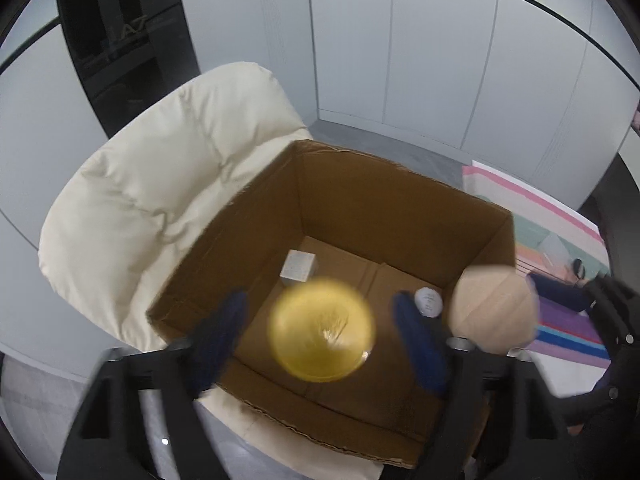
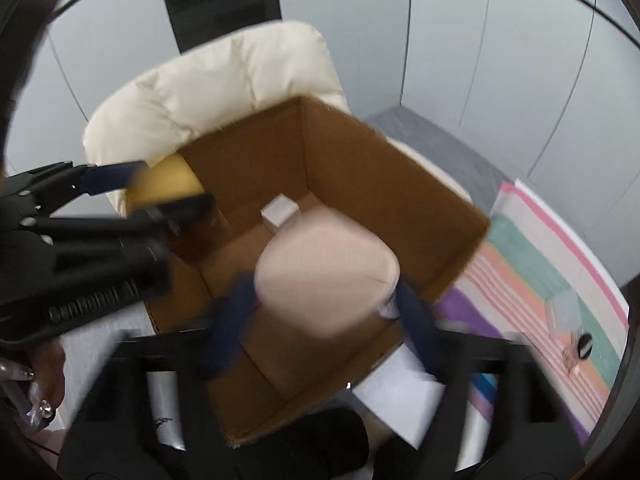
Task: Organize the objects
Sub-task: 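Open both tools to drop the jar and sponge into the box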
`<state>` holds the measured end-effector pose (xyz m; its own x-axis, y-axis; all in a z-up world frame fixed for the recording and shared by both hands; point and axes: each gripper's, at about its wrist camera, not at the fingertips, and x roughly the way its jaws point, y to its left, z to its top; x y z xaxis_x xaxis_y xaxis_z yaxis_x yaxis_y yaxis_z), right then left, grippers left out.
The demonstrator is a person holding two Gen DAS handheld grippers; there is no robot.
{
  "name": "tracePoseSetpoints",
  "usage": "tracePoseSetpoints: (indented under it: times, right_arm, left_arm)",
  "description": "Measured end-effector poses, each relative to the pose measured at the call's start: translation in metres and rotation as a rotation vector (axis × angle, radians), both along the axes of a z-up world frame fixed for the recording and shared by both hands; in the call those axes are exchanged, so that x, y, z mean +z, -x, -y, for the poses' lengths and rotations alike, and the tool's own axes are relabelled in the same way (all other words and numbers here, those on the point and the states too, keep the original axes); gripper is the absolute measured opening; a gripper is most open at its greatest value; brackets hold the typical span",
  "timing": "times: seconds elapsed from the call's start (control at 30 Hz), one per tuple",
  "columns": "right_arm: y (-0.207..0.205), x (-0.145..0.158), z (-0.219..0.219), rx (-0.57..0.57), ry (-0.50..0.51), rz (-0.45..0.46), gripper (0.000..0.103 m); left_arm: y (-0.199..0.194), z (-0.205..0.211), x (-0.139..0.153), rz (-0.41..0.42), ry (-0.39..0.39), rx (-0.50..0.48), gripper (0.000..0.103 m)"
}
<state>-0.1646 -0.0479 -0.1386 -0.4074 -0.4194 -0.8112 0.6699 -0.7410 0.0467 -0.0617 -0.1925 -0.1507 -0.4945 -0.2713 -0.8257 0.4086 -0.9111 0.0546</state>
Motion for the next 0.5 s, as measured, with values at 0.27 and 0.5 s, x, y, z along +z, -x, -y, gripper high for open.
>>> tracePoseSetpoints:
  times: [0.27,0.5]
  right_arm:
    - [0.006,0.001,-0.005,-0.050,0.003,0.019,0.093]
    - [0.006,0.005,-0.016,-0.082,0.019,0.031,0.093]
  left_arm:
    - [-0.003,-0.009,0.010,-0.025,0.040,-0.027,0.103]
    - [-0.005,-0.005,0.009,-0.020,0.010,-0.009,0.103]
